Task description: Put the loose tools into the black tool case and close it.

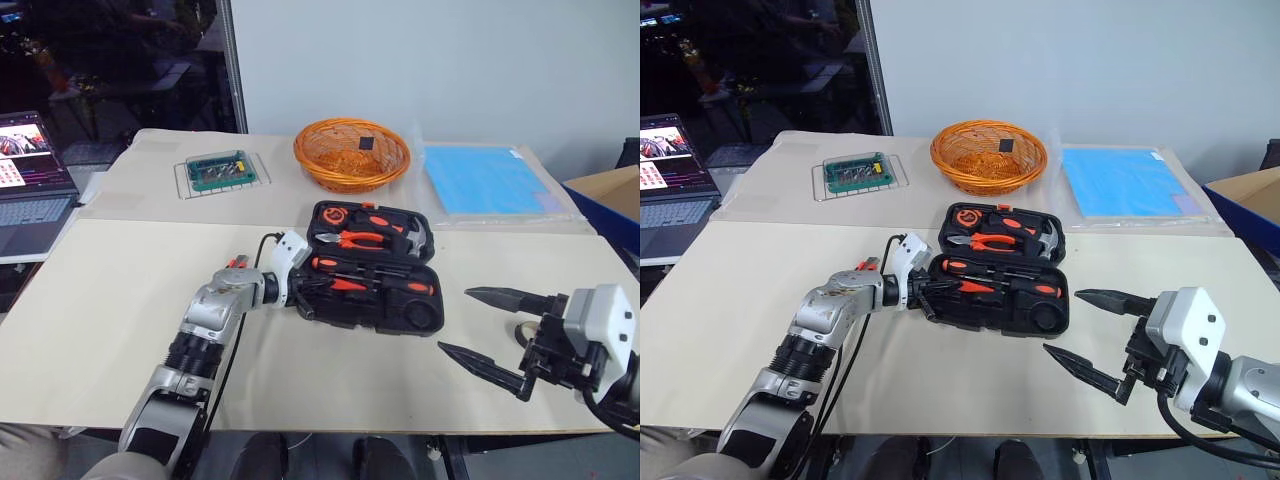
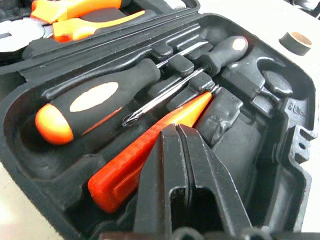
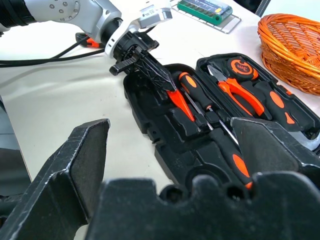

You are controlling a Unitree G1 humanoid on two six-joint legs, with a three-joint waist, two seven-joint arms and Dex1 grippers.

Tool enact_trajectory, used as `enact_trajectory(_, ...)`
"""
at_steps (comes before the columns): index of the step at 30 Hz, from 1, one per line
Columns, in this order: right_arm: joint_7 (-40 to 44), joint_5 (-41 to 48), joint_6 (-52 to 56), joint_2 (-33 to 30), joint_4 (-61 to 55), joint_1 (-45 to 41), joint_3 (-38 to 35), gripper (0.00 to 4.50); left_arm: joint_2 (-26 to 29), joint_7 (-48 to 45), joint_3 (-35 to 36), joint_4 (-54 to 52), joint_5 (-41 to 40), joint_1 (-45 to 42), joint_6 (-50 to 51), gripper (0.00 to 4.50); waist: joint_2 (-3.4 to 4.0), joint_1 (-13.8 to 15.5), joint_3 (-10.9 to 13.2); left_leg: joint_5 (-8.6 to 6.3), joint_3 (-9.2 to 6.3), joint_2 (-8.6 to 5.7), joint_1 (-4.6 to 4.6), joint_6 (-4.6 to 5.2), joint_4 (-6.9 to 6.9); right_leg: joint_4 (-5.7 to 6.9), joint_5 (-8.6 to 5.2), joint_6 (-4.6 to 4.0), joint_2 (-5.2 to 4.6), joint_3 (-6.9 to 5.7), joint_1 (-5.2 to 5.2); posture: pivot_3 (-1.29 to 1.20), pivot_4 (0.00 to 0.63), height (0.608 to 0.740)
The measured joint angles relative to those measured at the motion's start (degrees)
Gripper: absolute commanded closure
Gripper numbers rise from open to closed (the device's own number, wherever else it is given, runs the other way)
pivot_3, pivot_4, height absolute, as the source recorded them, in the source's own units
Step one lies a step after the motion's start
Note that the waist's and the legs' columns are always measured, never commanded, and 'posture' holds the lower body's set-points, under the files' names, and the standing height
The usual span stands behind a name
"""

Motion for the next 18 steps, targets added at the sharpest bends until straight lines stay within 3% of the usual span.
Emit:
enact_trajectory(10,0.0,0.0,0.0,0.0,0.0,0.1,0.0,0.00,-4.7,7.6,6.4,-0.1,-3.8,-1.0,7.2,4.45,-0.01,-0.1,0.0,0.00,-0.04,-0.02,-0.07,0.00,0.00,-0.05,0.00,0.02,0.01,0.00,-0.03,0.00,0.150,0.740)
enact_trajectory(18,0.0,0.0,0.0,0.0,0.0,0.1,0.0,0.00,-2.2,8.5,1.3,-1.6,-1.2,-1.6,6.2,4.45,-0.01,-0.1,0.0,-0.01,-0.01,-0.03,-0.07,0.00,-0.01,-0.18,0.02,0.02,0.03,0.00,-0.01,0.00,0.150,0.740)
